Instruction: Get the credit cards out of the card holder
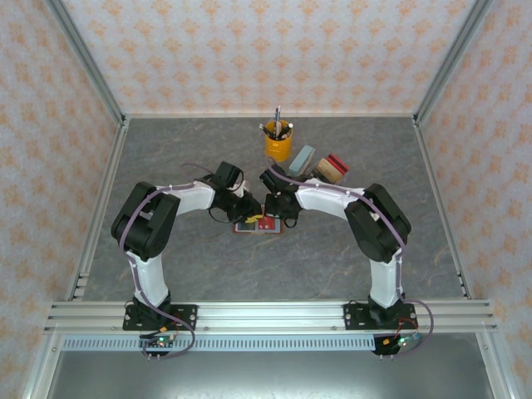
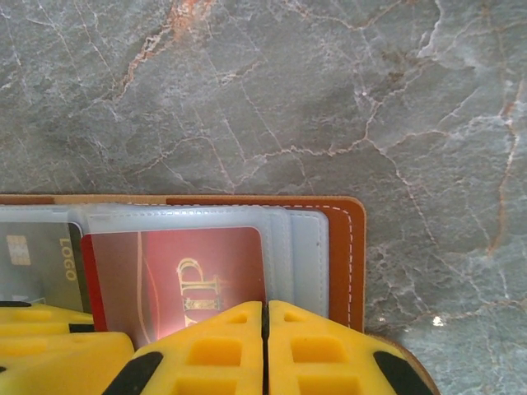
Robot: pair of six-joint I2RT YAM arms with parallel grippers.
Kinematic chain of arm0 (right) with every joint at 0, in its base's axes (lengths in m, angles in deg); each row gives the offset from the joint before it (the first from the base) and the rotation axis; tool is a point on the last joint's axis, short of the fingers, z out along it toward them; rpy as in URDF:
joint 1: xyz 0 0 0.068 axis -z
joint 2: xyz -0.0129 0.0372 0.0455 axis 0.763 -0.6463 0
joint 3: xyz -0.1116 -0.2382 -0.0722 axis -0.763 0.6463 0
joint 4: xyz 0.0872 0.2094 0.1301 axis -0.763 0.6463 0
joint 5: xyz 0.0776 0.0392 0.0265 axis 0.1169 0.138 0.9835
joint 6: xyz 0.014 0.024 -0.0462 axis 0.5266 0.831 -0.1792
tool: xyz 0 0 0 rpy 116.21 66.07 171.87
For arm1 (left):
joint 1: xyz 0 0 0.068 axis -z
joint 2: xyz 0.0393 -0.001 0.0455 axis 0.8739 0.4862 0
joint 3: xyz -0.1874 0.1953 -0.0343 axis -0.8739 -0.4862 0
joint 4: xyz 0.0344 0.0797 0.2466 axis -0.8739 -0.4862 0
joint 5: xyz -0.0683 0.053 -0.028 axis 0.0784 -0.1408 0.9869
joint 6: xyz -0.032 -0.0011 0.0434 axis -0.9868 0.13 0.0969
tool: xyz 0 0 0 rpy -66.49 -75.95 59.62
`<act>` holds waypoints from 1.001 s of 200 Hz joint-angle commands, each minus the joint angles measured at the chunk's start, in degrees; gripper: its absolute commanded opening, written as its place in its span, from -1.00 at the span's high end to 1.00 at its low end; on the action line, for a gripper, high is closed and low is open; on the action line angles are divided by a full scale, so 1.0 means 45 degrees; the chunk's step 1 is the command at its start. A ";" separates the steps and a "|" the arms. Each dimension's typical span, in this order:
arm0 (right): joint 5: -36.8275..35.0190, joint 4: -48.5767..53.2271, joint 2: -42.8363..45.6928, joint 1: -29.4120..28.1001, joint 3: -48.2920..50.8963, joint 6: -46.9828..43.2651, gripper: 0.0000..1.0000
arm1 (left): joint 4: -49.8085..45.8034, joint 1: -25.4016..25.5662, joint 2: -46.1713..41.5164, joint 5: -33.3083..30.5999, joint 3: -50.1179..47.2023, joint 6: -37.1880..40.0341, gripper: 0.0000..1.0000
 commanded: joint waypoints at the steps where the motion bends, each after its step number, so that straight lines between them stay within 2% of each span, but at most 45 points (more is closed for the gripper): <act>1: -0.0034 0.0337 -0.0565 0.0022 0.0240 0.0182 0.84 | 0.0962 -0.0102 -0.0003 0.0828 -0.0170 -0.0169 0.62; 100: -0.0538 0.0760 -0.0791 0.0022 0.0178 0.0232 0.84 | 0.1191 -0.0342 -0.0577 0.1544 -0.0449 -0.0109 0.65; 200: -0.0807 0.1017 -0.1026 0.0022 0.0106 0.0219 0.84 | 0.2104 -0.0555 -0.1035 0.2103 -0.0991 -0.0249 0.77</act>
